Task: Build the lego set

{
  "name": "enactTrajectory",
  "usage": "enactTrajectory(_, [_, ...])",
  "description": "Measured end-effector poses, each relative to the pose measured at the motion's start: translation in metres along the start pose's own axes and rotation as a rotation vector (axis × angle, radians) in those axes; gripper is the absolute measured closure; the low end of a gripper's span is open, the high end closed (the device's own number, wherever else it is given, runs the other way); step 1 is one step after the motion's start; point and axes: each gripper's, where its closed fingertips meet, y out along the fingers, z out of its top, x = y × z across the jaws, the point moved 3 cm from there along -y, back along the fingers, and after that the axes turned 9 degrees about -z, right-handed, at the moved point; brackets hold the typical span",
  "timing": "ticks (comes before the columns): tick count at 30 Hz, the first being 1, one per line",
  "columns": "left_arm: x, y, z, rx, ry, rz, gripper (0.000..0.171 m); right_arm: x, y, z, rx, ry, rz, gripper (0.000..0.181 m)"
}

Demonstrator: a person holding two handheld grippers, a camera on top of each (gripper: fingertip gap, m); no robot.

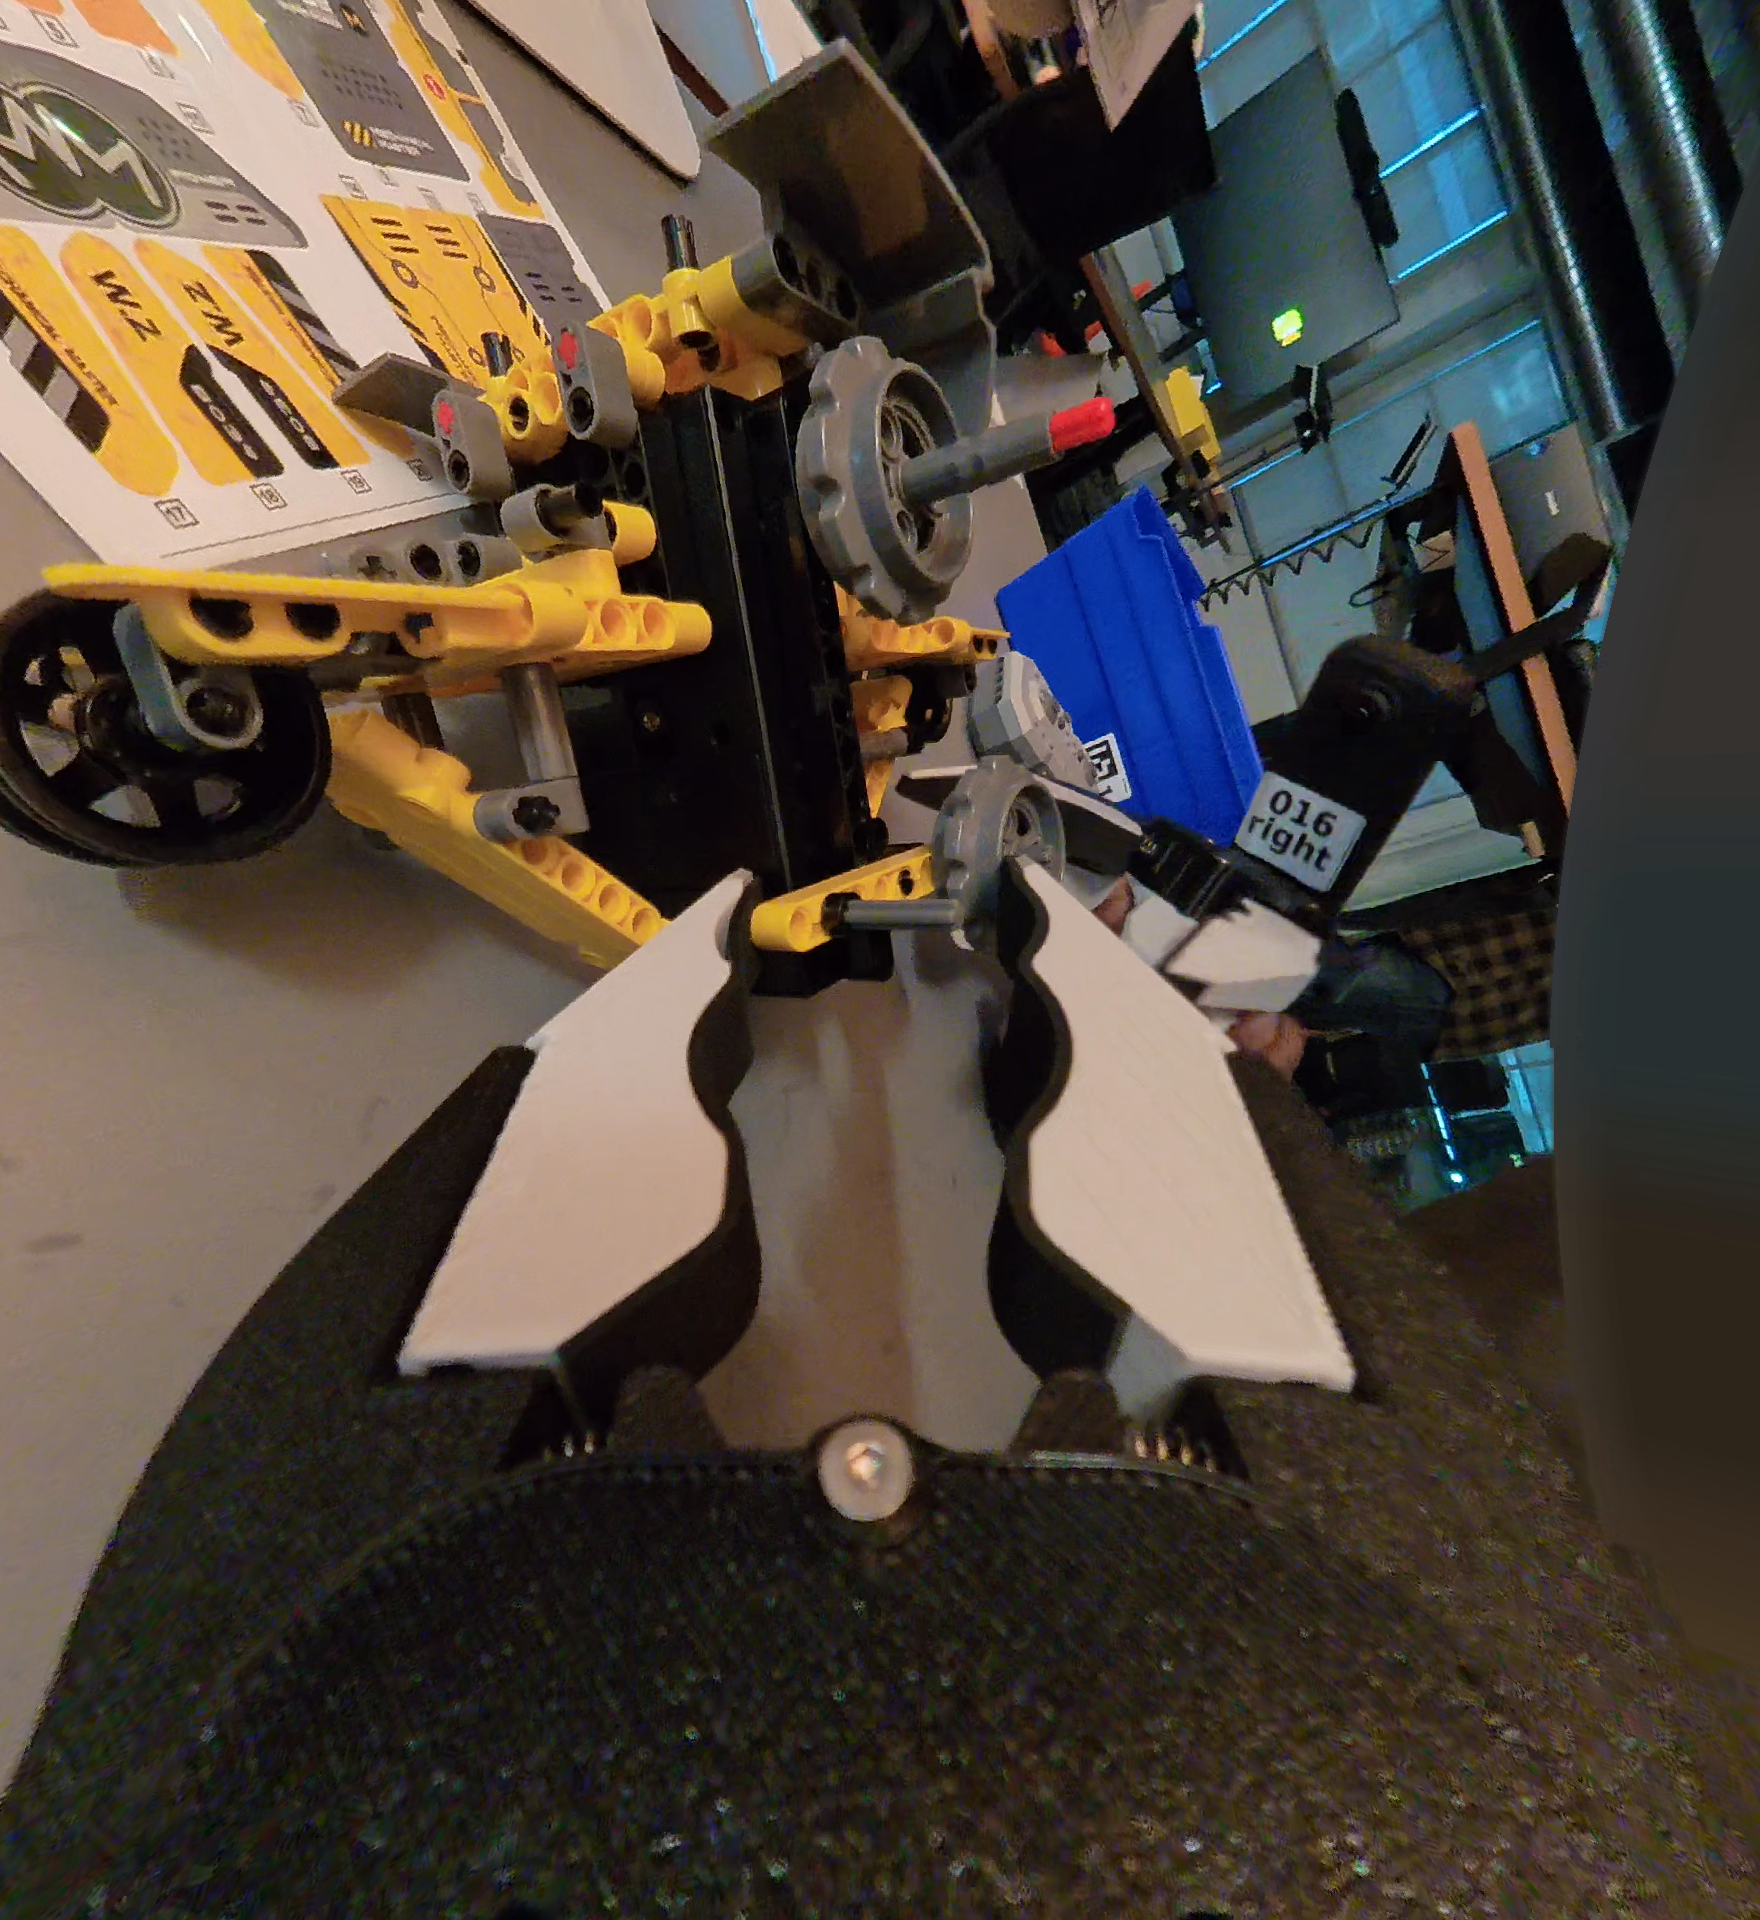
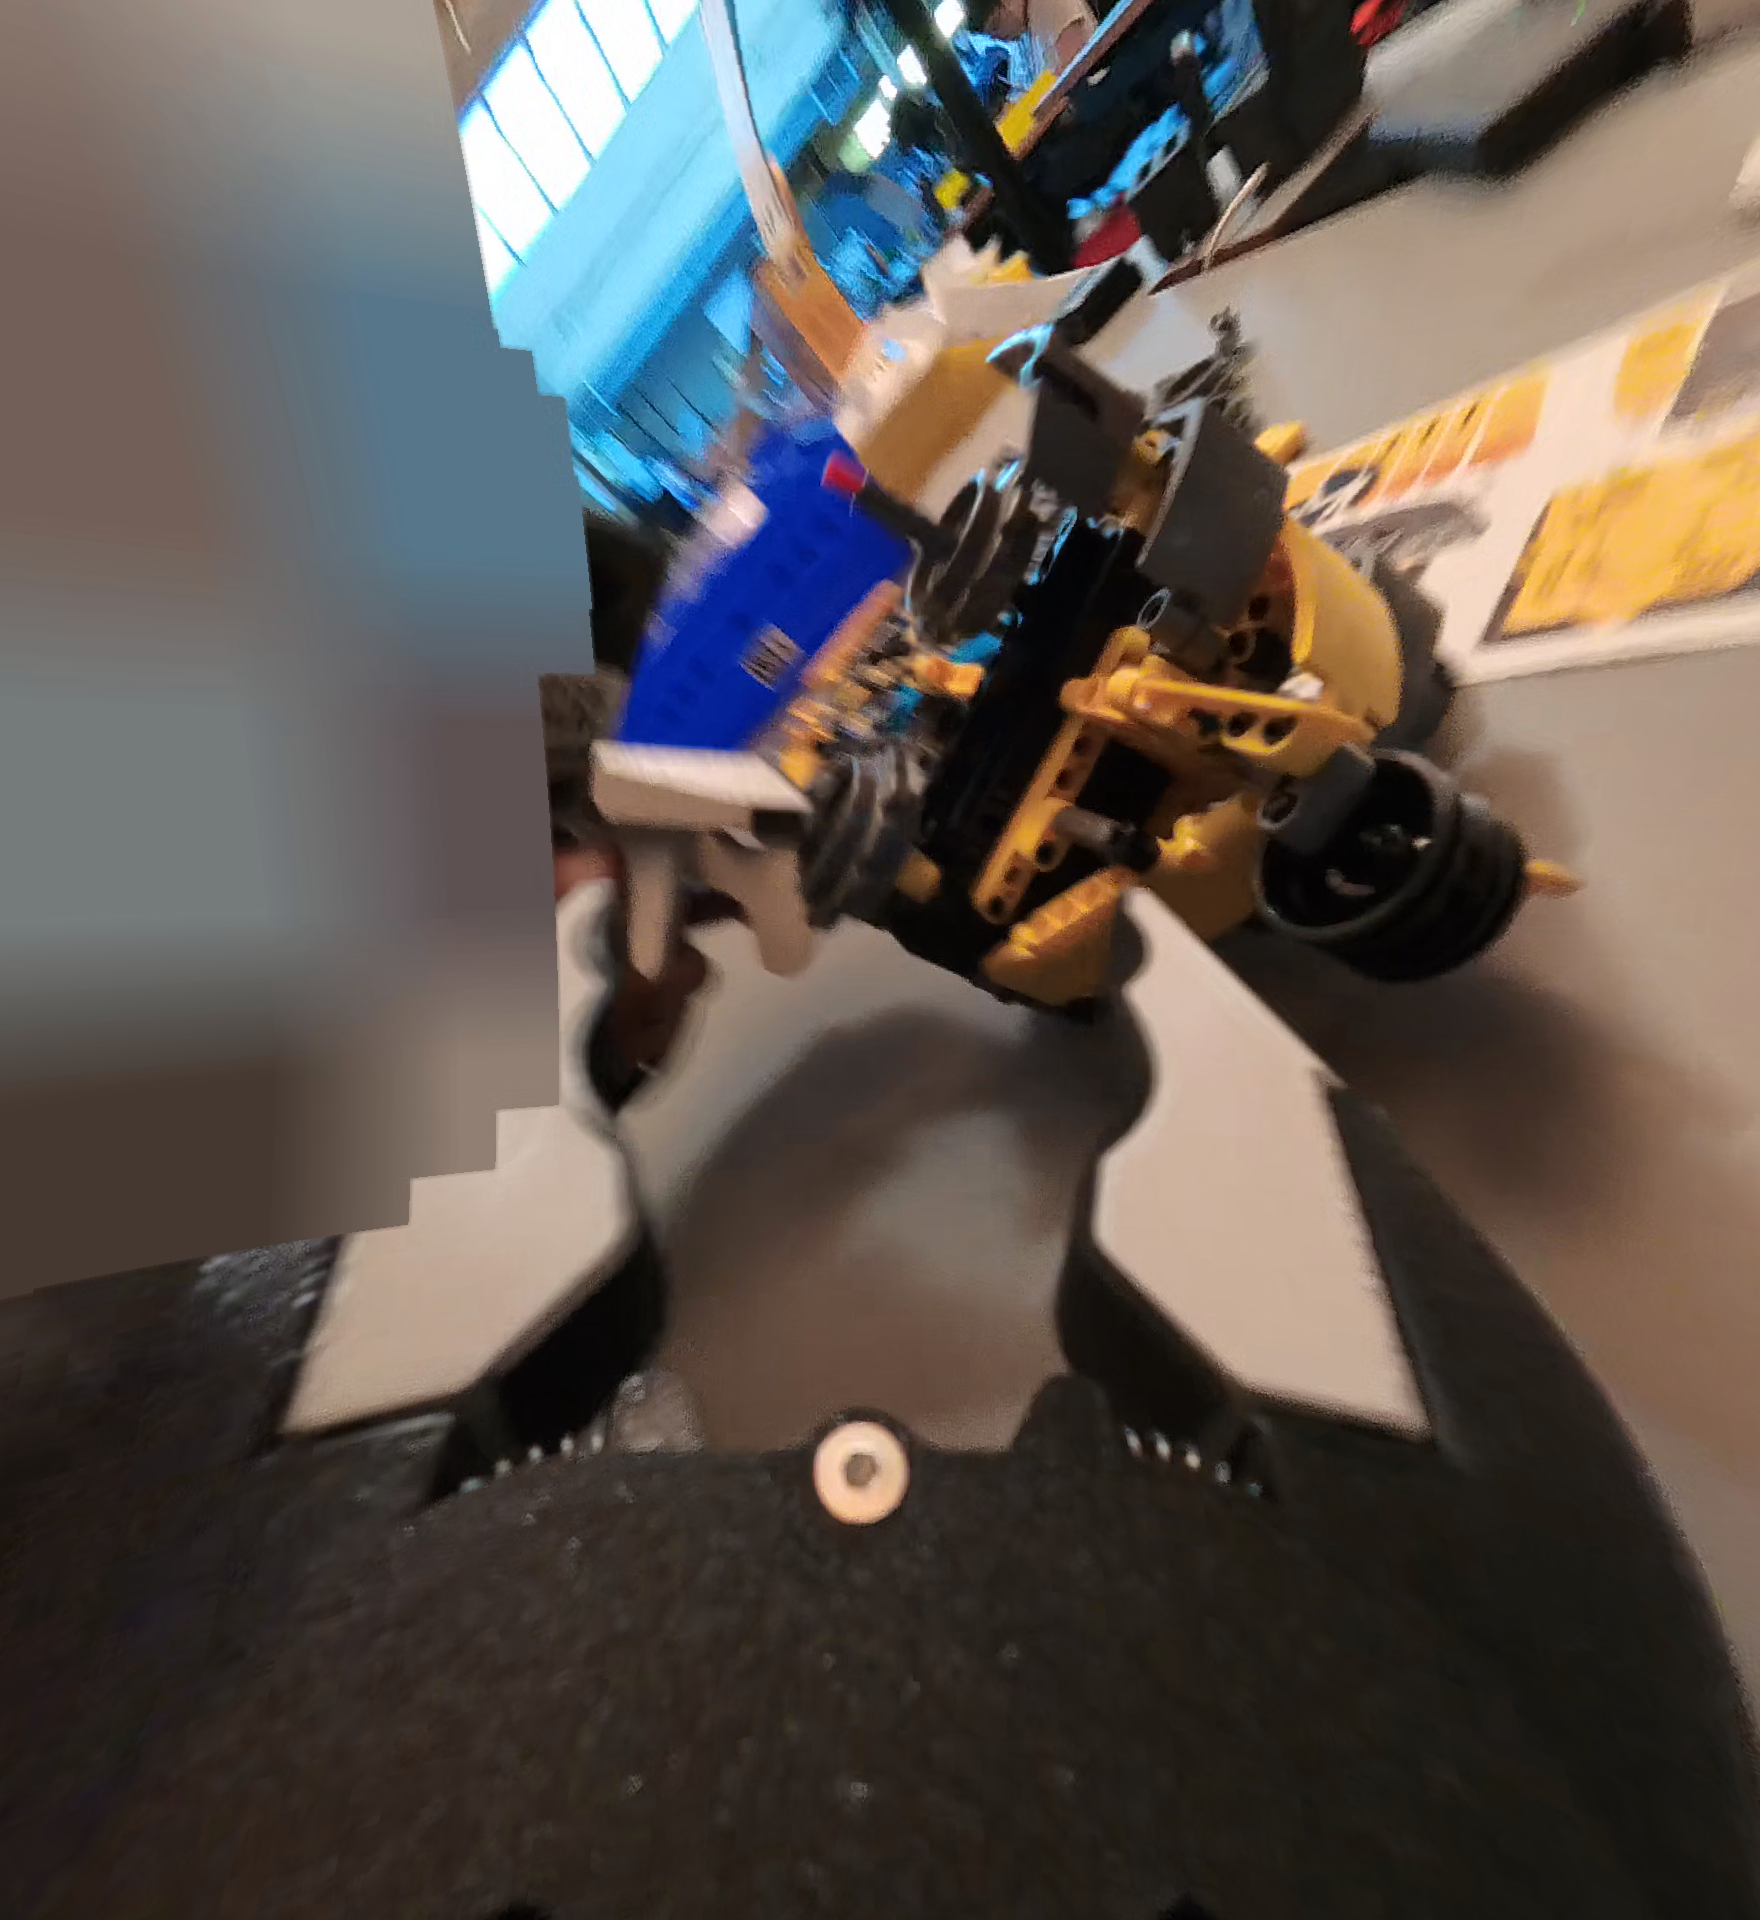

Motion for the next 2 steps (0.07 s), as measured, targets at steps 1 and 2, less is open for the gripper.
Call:
enactTrajectory(1, [-0.0004,-0.001,0.0,-0.002,-0.001,-0.009,0.128,0.0003,0.0006,-0.0022,0.011,-0.056,-0.029,0.098])
enactTrajectory(2, [-0.0008,-0.0024,0.0001,-0.004,-0.002,-0.016,0.128,-0.0015,0.0005,-0.0028,0.037,-0.11,-0.039,0.108])
